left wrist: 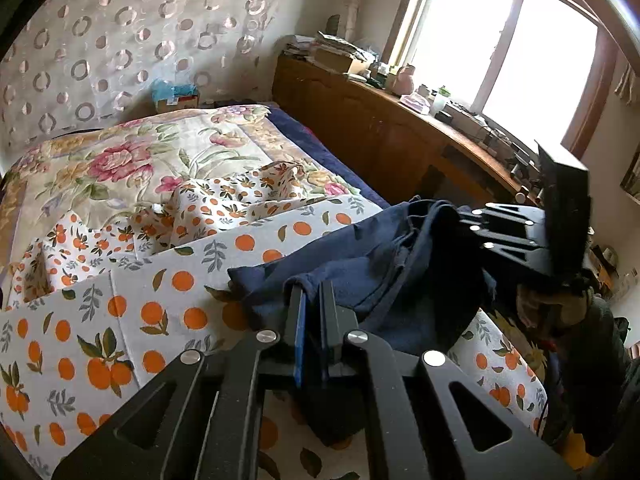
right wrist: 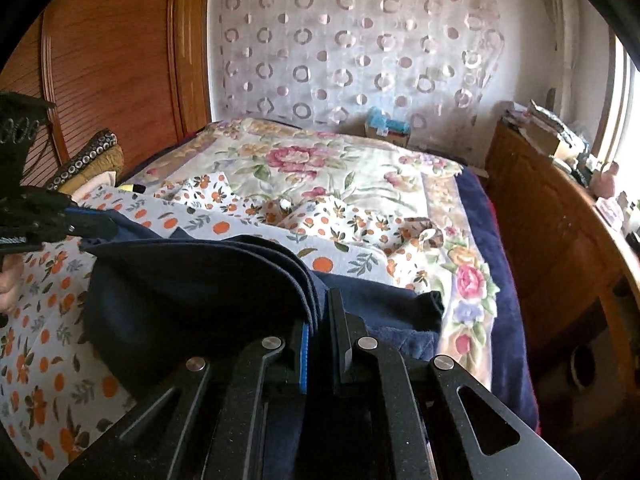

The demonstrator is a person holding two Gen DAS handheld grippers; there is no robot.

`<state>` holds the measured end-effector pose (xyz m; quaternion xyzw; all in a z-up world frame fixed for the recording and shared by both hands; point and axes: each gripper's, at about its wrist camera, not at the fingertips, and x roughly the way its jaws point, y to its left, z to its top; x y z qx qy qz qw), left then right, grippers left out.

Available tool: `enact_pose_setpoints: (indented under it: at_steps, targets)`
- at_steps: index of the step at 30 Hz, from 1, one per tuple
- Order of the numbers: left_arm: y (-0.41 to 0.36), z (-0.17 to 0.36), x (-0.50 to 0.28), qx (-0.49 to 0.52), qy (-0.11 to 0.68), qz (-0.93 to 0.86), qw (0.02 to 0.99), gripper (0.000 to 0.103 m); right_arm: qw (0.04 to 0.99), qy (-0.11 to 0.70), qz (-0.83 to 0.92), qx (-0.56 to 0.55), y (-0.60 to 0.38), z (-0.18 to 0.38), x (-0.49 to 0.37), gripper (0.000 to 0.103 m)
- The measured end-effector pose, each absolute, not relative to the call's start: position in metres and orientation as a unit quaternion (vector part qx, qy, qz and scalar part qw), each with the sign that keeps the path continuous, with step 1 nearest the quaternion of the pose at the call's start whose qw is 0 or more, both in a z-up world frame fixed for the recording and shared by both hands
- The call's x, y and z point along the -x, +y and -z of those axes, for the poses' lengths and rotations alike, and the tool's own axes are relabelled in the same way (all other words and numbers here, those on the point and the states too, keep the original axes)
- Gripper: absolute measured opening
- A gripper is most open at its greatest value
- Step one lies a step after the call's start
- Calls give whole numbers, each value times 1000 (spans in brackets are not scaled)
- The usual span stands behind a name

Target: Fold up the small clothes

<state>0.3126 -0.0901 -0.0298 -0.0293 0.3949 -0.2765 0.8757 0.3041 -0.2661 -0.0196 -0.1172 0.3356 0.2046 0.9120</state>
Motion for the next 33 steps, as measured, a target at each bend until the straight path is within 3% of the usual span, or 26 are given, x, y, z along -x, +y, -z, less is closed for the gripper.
enact_pose_setpoints:
  at_steps: [2,3,4,6,8,13,15,19,23,33]
  targets:
    - [-91,29,-312,21,395,280,874,9,911,338,-205,112,-267,20,-306,7]
    - [-92,28,-312,17,394,283,874,17,912,339,-205,109,-267,22,-307,7]
    - [-91,28,-311,12,390,285,875,38,912,340,-205,106,-269,21,-307,7]
    - [-88,27,-310,2,382,283,880,56,911,340,-207,106,-270,19,-307,7]
    - [-83,31,-313,2,388,279,878,65,912,339,-205,109,-268,17,-309,7]
    - [-83,44,-318,-5,405,267,875,66,911,335,-204,129,-256,6,-324,8]
    - [-87,52,-324,-3,416,264,870,66,905,346,-206,137,-251,4,-333,16]
    - [-99,70,-338,-20,440,255,861,66,894,368,-212,144,-247,4,-348,18]
    - [-107,84,-343,-40,455,249,854,66,894,373,-208,136,-257,-7,-358,28]
    - [-103,91,-347,-21,468,250,847,66,912,344,-150,166,-273,-30,-342,28]
